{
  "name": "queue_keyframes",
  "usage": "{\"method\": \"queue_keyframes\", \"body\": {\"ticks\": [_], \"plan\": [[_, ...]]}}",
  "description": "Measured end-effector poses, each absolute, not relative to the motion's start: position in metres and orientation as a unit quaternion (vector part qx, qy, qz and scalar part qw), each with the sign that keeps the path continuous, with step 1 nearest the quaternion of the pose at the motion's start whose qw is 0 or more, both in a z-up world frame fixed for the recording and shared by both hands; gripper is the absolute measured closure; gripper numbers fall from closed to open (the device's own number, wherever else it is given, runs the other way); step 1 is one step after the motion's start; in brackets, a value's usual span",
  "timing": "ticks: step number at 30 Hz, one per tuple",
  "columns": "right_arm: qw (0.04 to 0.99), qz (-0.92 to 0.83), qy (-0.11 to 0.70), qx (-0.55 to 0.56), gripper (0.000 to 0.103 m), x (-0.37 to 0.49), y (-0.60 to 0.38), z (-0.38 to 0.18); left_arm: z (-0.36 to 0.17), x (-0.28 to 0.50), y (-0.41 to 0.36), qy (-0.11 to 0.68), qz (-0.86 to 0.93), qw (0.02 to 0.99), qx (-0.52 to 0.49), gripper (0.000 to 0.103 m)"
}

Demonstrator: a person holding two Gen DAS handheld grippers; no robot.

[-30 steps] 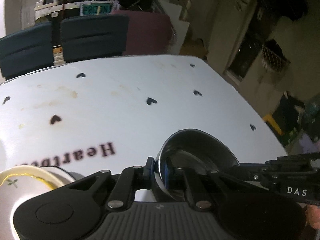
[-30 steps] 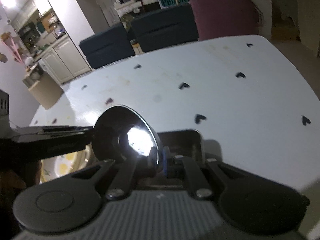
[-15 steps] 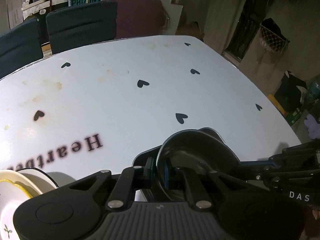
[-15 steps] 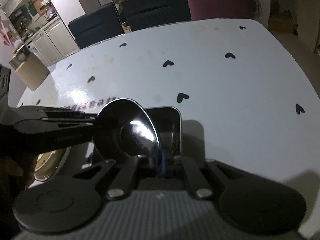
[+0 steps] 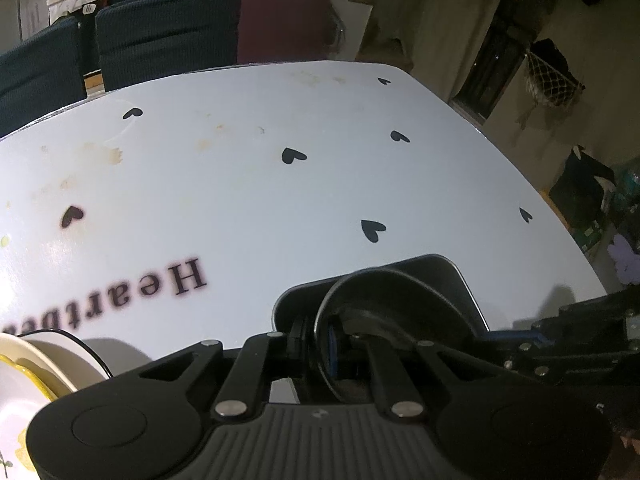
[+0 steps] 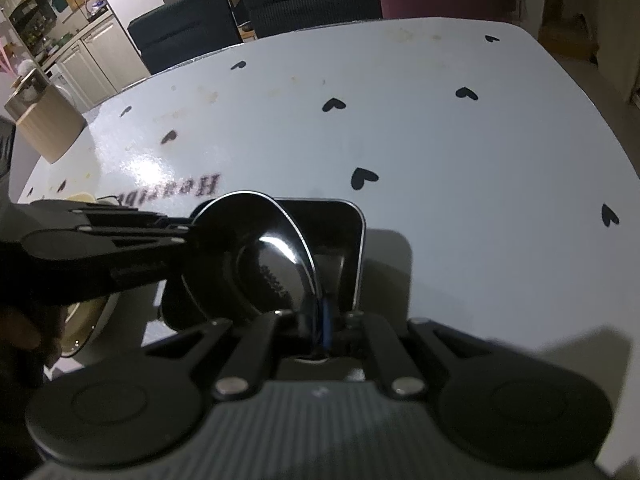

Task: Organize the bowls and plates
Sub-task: 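Lower the steel bowl into the steel tray and open both grippers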

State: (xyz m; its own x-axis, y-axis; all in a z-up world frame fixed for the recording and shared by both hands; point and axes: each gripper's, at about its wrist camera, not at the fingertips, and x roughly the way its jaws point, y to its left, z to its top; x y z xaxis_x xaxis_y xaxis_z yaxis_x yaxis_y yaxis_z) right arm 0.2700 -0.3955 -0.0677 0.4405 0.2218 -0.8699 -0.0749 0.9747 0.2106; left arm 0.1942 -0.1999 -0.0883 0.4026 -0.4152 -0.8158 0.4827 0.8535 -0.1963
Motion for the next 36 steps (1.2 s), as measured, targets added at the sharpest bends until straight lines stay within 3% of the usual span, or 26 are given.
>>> {"method": "queue_keyframes", "body": {"ticks": [10,13,18,25,36], "plan": [[0.842,0.081,0.531,0.060,0.098,0.272,-0.392,-0.073,-0.083,0.194,-0.196,0.469,-0.274,0.839,0.020,0.091],[0.841,0.081,0.531,0.063,0.097,0.275,-0.392,-0.075,-0.079,0.193,-0.194,0.465,-0.279,0.840,0.013,0.082],[0.845,0.089,0.521,0.080,0.087,0.274,-0.395,-0.068,-0.067,0.190,-0.187,0.453,-0.286,0.845,0.003,0.066],[0.867,0.073,0.475,0.127,0.084,0.269,-0.414,-0.047,-0.060,0.189,-0.173,0.463,-0.278,0.842,0.006,0.065],[0.838,0.054,0.536,0.088,0.086,0.283,-0.412,-0.077,-0.066,0.187,-0.160,0.499,-0.273,0.822,0.018,0.067]]}}
